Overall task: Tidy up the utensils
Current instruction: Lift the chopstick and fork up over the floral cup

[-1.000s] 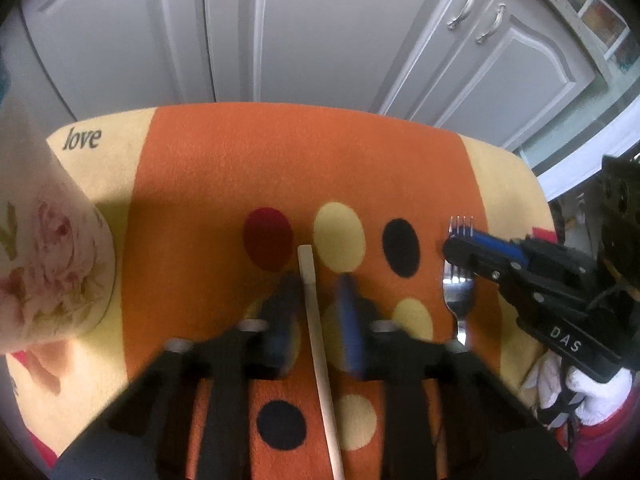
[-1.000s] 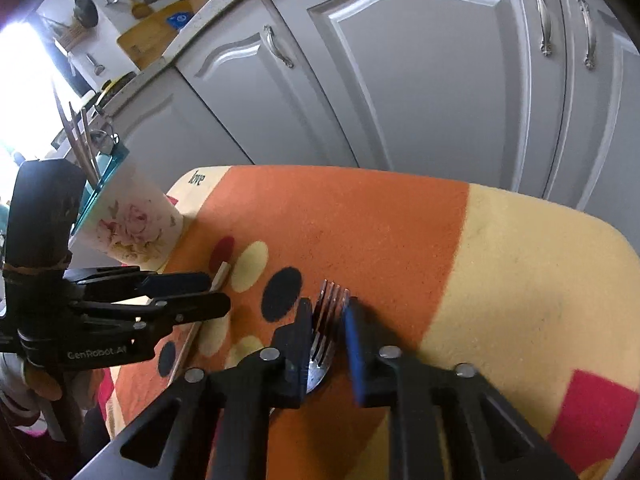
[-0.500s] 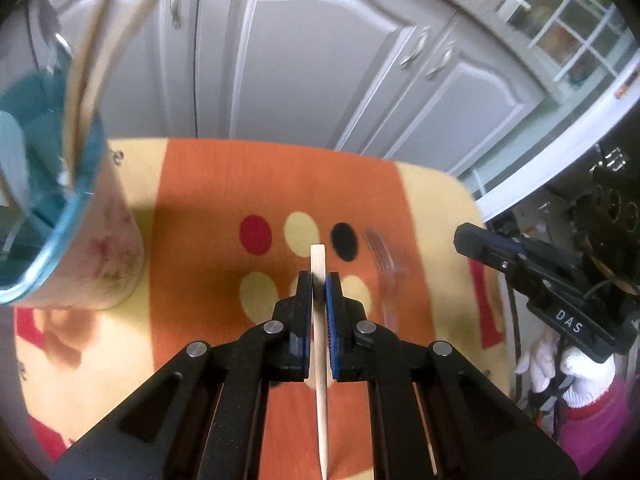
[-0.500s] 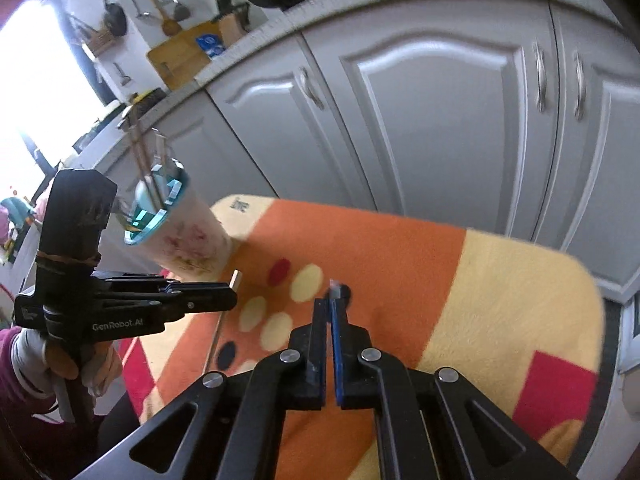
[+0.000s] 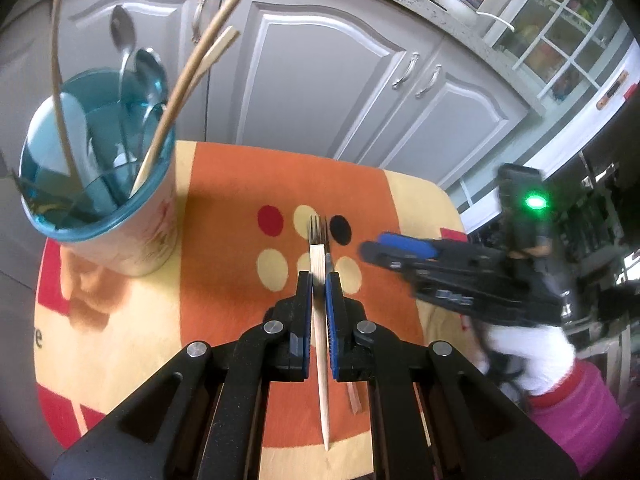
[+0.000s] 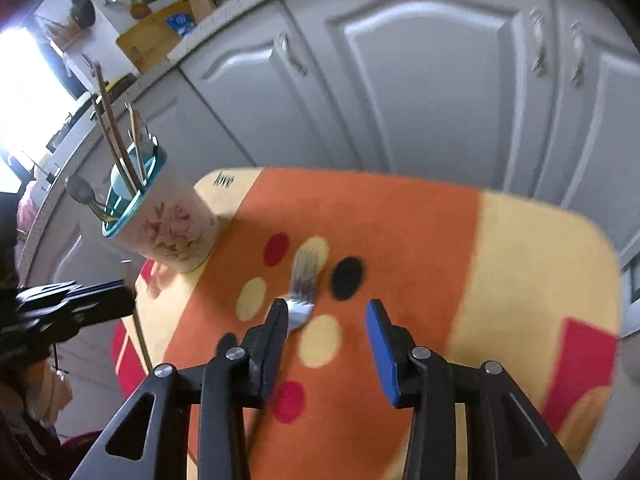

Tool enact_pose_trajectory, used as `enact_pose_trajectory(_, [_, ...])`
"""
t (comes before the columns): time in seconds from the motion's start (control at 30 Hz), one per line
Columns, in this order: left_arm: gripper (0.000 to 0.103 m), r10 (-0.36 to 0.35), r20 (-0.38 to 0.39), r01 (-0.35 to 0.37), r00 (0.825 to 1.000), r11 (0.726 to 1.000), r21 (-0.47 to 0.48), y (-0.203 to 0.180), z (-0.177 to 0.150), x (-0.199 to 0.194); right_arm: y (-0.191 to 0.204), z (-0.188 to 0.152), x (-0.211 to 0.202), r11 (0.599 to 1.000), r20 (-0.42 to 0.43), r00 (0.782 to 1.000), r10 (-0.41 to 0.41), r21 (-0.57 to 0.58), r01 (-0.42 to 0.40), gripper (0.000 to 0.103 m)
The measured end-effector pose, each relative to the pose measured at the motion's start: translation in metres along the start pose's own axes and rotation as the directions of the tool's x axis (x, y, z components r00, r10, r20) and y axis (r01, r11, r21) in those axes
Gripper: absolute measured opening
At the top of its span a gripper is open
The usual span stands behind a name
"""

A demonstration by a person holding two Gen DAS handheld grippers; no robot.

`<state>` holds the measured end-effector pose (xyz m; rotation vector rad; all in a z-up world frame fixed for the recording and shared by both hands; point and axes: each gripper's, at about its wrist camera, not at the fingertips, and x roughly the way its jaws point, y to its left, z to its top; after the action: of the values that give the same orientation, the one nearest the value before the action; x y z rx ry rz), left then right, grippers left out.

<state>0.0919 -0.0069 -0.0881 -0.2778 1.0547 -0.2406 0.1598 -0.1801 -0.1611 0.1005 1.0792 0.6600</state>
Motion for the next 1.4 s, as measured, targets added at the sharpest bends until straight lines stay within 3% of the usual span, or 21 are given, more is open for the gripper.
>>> enact_pose_trajectory(0.13, [0.005,-0.003,0.002,0.003,1.000,1.000,-0.009,0.008,-0.005,-0.010,0.003,0.008,0.029,0.999,-0.008,0.999,-0.037,0.001,0.037,0.039])
enact_pose_trajectory(0.27, [0.005,-0.010,-0.004,0.010,1.000,1.000,-0.027,0.014,-0.005,-0.014,0.005,0.020,0.050,0.998,-0.010,1.000,-0.023,-0.058,0.022,0.039])
enact_pose_trajectory(0.37, [0.005,-0.010,-0.009,0.009,1.000,0.999,-0.035,0.016,-0.003,-0.013,0.012,0.022,0.062,0.993,-0.027,1.000,0.000,-0.118,-0.003,0.015])
enact_pose_trajectory(0.47, [0.005,-0.017,-0.010,0.016,1.000,0.999,-0.041,0.017,-0.002,-0.013,0.020,0.020,0.054,0.988,-0.016,1.000,0.020,-0.151,-0.022,0.001])
enact_pose_trajectory(0.93, [0.005,-0.041,0.068,0.041,0.997,0.999,0.007,0.006,0.000,-0.052,0.059,0.004,-0.059,0.966,0.142,0.989,0.034,-0.258,0.004,0.002])
enact_pose_trajectory(1.4, [0.005,-0.046,0.132,0.042,0.990,0.999,0.026,0.004,0.001,-0.093,0.094,-0.004,-0.111,0.934,0.208,0.978,0.013,-0.353,0.063,0.001])
